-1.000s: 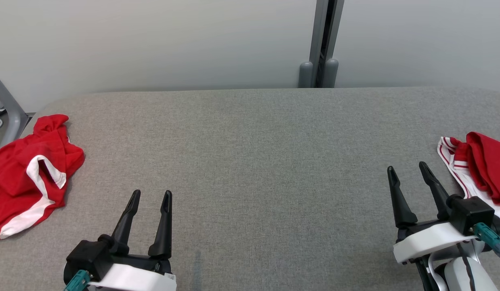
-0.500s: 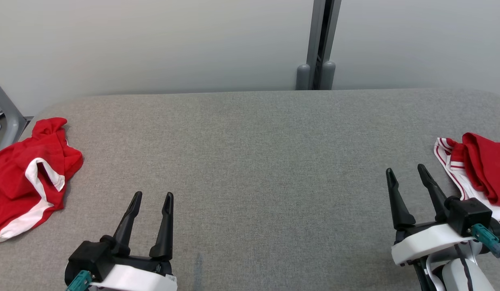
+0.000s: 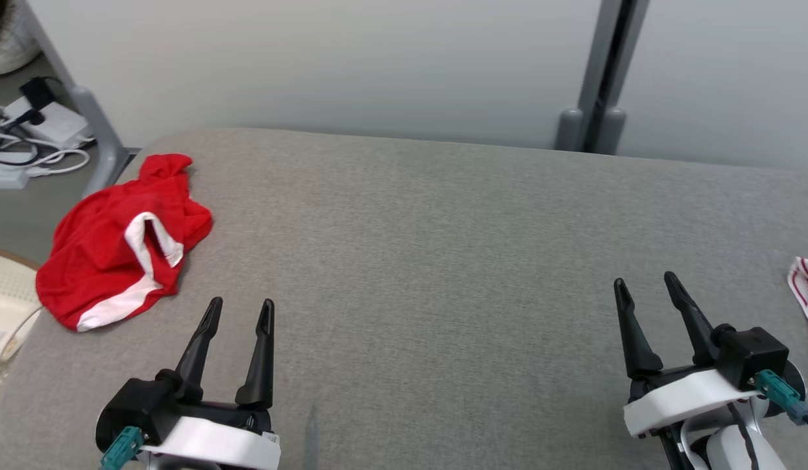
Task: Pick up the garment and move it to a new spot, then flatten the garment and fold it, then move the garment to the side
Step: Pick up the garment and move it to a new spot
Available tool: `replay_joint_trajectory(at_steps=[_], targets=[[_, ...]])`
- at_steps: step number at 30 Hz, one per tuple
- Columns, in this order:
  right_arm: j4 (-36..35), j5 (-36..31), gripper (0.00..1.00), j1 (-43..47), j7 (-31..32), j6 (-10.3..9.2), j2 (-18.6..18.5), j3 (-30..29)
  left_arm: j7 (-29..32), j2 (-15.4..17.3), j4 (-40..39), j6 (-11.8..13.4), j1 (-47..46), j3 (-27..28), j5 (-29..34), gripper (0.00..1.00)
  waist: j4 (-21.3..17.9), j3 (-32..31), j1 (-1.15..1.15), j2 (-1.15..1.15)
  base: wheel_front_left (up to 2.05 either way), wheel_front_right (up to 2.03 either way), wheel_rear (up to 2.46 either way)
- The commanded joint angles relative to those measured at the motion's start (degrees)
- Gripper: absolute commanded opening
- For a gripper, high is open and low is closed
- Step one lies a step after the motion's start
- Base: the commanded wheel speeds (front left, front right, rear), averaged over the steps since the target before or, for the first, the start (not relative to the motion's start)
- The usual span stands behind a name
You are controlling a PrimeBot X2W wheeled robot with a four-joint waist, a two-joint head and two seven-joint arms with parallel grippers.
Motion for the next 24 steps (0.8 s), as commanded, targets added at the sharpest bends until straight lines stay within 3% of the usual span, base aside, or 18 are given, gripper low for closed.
replay_joint_trajectory(at_steps=[1,7,14,17,24], targets=[[-0.1,0.5,1.00,0.4,-0.1,-0.02,-0.2,0.4,0.1,0.2,0.0,0.0,-0.3,0.6,0.6,1.00,4.2,0.2,0.00,0.00,0.00,0.00,0.00],[-0.1,1.3,1.00,0.7,-0.1,-0.02,0.0,1.7,0.1,0.2,-0.1,-0.5,1.4,3.2,1.8,1.00,10.4,-0.9,0.00,0.00,0.00,0.00,0.00],[0.3,2.0,1.00,1.2,-0.1,-0.02,0.4,3.7,0.1,0.2,-0.7,-0.9,2.4,4.8,1.8,1.00,15.0,-1.3,0.00,0.00,0.00,0.00,0.00],[0.7,2.1,1.00,-0.2,-0.1,-0.02,0.4,5.2,0.1,0.2,-1.7,-0.2,2.5,6.7,-2.0,1.00,15.7,-0.6,0.00,0.00,0.00,0.00,0.00],[2.2,2.7,1.00,-2.5,-0.1,-0.02,-0.1,7.5,0.1,0.2,-3.6,0.5,3.5,7.7,-0.8,1.00,16.2,0.2,0.00,0.00,0.00,0.00,0.00]])
